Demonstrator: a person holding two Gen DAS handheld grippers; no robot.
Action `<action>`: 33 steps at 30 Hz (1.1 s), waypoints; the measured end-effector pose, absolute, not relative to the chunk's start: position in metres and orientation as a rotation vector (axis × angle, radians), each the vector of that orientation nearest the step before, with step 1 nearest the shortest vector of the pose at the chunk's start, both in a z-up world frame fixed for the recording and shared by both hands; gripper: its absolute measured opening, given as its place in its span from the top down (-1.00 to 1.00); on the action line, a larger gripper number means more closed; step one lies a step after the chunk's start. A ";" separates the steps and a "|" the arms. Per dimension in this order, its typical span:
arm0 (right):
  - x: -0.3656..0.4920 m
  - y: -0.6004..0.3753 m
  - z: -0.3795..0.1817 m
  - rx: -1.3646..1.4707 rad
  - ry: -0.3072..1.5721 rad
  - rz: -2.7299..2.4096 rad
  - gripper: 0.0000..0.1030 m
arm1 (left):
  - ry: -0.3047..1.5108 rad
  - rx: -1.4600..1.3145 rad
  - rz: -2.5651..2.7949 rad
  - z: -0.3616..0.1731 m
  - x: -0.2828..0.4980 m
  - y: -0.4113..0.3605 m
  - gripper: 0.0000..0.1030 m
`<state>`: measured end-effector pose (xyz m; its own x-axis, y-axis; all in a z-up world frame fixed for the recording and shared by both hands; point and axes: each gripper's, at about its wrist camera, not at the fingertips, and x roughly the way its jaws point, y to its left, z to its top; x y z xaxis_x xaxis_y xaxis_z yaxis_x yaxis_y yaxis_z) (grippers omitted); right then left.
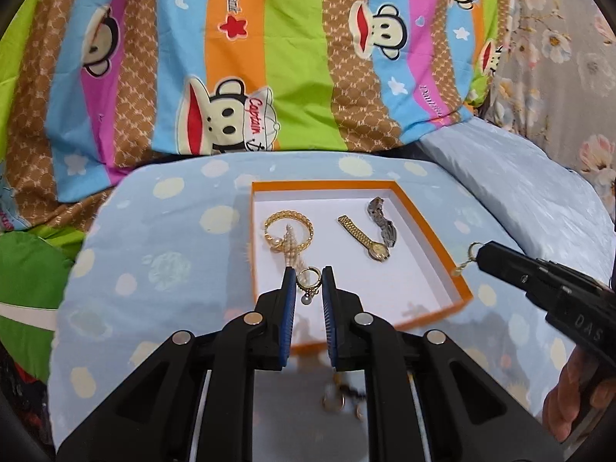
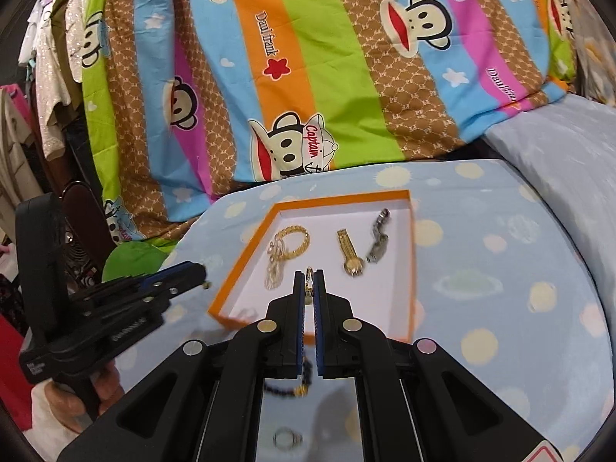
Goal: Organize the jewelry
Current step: 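Carry both held earrings in both tools over the orange box, then open the left tool over the box while the right tool releases its earring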
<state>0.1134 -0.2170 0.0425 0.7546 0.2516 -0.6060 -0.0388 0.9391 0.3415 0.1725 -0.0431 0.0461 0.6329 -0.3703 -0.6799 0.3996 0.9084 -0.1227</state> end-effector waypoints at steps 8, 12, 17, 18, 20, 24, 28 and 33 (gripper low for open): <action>0.149 -0.220 -0.007 0.348 0.810 0.133 0.92 | 0.849 0.016 -0.439 -0.003 0.196 -0.058 0.75; 0.153 -0.224 -0.020 0.348 0.837 0.111 0.93 | 0.866 0.000 -0.449 -0.009 0.199 -0.056 0.75; 0.153 -0.223 -0.023 0.327 0.838 0.098 0.92 | 0.882 0.010 -0.447 -0.017 0.202 -0.057 0.74; 0.154 -0.222 -0.023 0.325 0.836 0.095 0.92 | 0.883 0.010 -0.447 -0.017 0.201 -0.057 0.74; 0.152 -0.223 -0.024 0.328 0.826 0.091 0.86 | 0.877 0.011 -0.441 -0.017 0.201 -0.057 0.74; 0.151 -0.225 -0.023 0.336 0.811 0.083 0.68 | 0.861 0.016 -0.436 -0.016 0.199 -0.058 0.63; 0.147 -0.225 -0.016 0.327 0.773 0.076 0.28 | 0.820 0.038 -0.422 -0.010 0.193 -0.060 0.14; 0.136 -0.223 -0.003 0.313 0.695 0.072 0.15 | 0.761 0.048 -0.409 0.000 0.184 -0.060 -0.04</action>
<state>0.1360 -0.2231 -0.0027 0.7673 0.1693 -0.6186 0.0382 0.9507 0.3076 0.1845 -0.0605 0.0005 0.6498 -0.3425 -0.6785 0.3769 0.9204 -0.1036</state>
